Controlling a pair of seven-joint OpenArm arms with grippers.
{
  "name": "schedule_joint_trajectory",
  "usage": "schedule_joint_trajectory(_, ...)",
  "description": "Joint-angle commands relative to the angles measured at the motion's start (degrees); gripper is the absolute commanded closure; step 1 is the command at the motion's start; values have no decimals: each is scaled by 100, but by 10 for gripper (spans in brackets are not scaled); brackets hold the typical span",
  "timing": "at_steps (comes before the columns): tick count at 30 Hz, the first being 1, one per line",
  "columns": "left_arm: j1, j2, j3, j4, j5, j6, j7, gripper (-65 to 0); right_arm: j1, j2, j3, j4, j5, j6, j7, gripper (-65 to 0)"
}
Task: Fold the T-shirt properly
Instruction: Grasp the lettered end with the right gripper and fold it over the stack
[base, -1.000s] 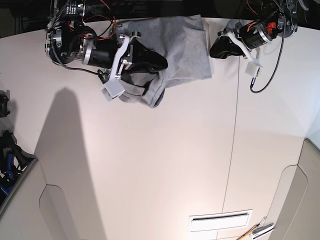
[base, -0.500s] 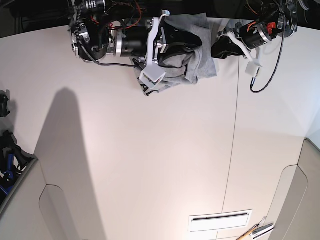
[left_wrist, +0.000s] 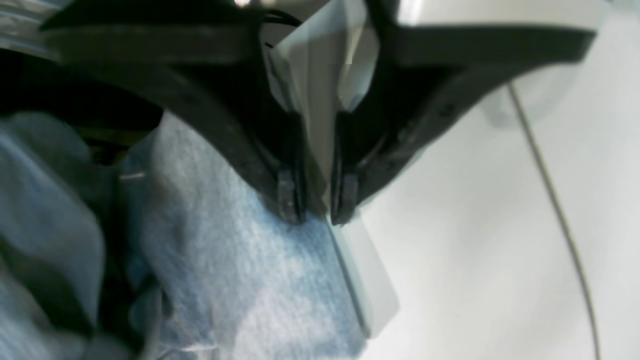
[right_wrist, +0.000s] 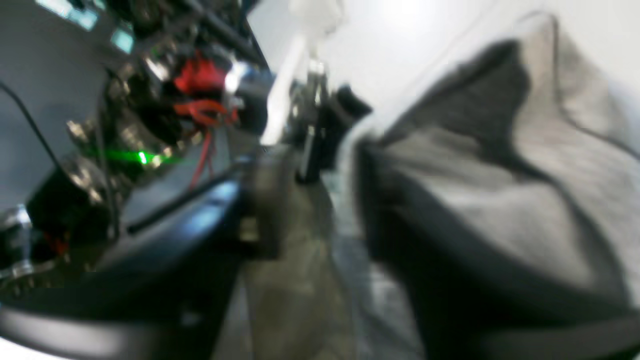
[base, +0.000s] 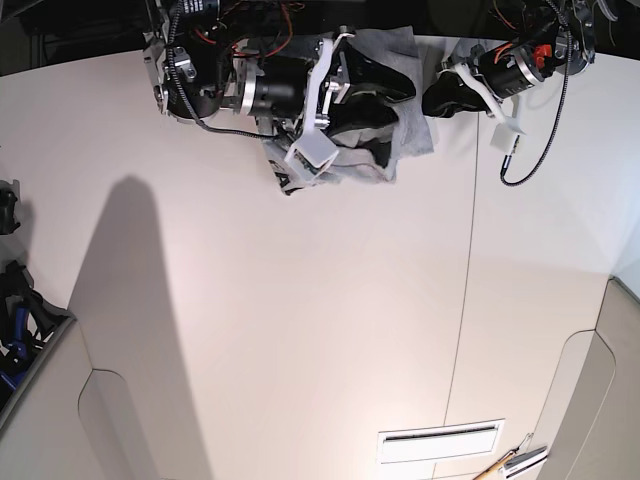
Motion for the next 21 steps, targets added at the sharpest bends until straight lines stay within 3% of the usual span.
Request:
schedule_joint_trajectory(1,4,-31,-11,61,-48,-49,-42,-105,68,-20,-17,98,190,22,216,-274)
schedule_joint_trajectory(6,4,-31,-11,61,-46,-49,-42,-105,354,-20,-22,98,597,22,229,-273)
schedule_joint_trajectory(12,4,-31,-11,61,-48,-49,-42,-105,704,-35,-22,101,1121,22,-199,-271)
schedule_joint_trajectory(15,4,-31,-11,61,-48,-49,-42,-105,852,-35,4,127,798,22,-326,-249)
schedule_joint_trajectory(19,4,-31,-11,61,-50,-49,-42,-105,1075,-33,236,243,190,22,-326,-163)
schedule_joint_trajectory(21,4,-31,-11,61,-50,-49,-44,-105,1176,-33,487,356,-184,13,-326,-87)
